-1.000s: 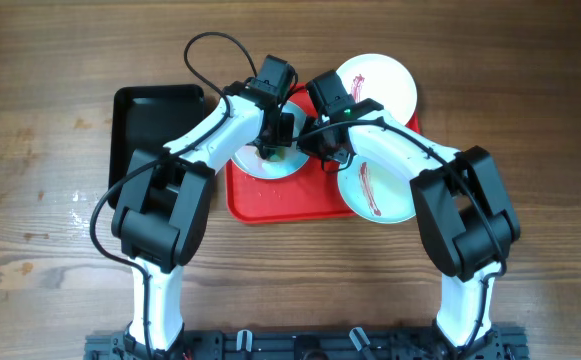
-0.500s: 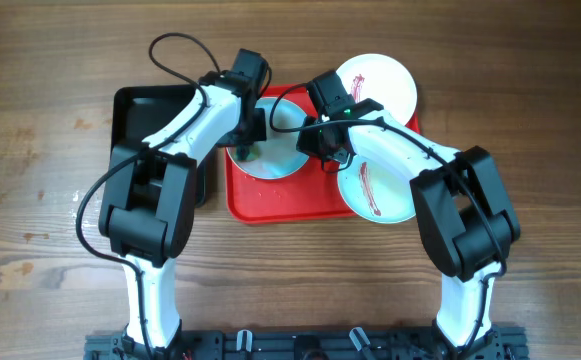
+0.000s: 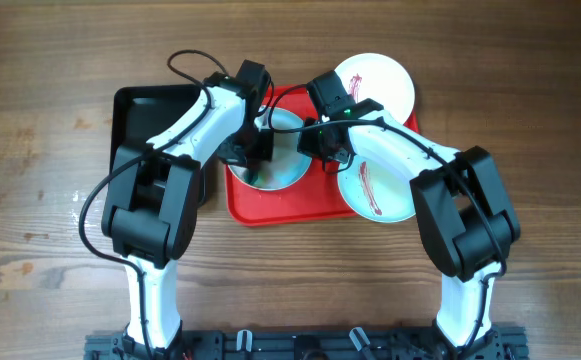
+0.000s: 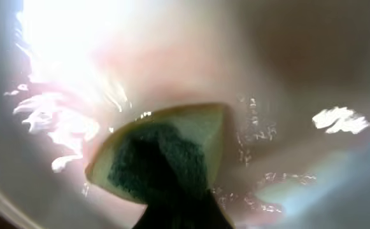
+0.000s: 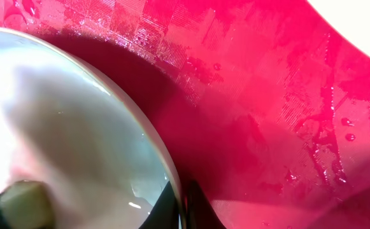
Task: Clean dirty plates on tray and stack at the side
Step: 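Continue scrubbing the plate with the sponge, right gripper holding rim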
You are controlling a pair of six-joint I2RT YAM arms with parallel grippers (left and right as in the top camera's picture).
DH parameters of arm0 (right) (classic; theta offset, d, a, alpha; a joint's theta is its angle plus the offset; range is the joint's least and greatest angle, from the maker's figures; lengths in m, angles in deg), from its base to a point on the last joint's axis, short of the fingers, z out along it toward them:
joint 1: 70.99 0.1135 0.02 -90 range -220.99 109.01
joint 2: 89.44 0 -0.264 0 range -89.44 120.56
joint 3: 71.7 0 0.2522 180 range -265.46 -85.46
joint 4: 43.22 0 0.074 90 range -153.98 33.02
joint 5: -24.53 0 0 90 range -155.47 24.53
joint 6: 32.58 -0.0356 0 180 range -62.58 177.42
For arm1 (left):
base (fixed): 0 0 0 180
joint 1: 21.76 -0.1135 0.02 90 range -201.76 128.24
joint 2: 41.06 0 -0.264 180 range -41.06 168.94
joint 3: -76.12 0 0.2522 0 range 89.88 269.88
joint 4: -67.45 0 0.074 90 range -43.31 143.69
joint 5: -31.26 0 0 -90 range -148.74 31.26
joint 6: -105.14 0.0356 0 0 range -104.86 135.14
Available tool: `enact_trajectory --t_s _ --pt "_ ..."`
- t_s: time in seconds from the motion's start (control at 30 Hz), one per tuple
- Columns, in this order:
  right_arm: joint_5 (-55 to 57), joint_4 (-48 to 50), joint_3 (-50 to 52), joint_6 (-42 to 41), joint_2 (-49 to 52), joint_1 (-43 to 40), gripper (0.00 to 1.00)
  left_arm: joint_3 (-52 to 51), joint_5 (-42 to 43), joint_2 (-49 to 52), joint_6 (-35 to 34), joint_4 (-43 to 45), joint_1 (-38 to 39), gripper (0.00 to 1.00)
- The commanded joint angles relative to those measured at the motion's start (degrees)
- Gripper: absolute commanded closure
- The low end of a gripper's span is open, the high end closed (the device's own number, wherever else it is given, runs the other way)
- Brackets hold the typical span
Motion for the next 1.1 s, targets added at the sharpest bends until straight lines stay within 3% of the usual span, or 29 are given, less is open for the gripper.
enact_trajectory --t_s 0.0,0.23,0.47,0.6,0.7,0.83,1.07 --pt "1.2 0.2 0.6 -1.3 2.3 -0.2 0.95 -2.4 12.1 4.2 3.4 6.3 2.1 0.96" --pt "1.2 0.2 0.6 -1.3 2.3 -0.2 0.96 -2.4 10.3 4.2 3.0 17.2 2.1 0.96" --pt "1.2 0.2 0.6 -1.2 2.3 -0.2 0.96 -2.4 -10.1 4.2 -8.3 23.0 2.1 0.96" --pt "1.2 0.2 0.6 -1.3 2.3 -0.2 0.96 -2.4 -22.2 4.2 -13.9 22.4 2.1 0.96" --pt "1.2 0.2 0.6 -1.3 2.3 -0.2 0.96 -2.4 -26.8 4.2 -18.1 20.7 2.1 0.96" --pt "1.2 0.1 0.6 -1.2 2.3 -0.2 0.96 -2.0 -26.6 4.0 -21.1 17.1 2.1 0.96" --pt "-0.6 0.1 0.6 -1.2 2.3 -0.3 0.96 7.4 -15.6 1.2 -20.9 0.5 2.0 0.96"
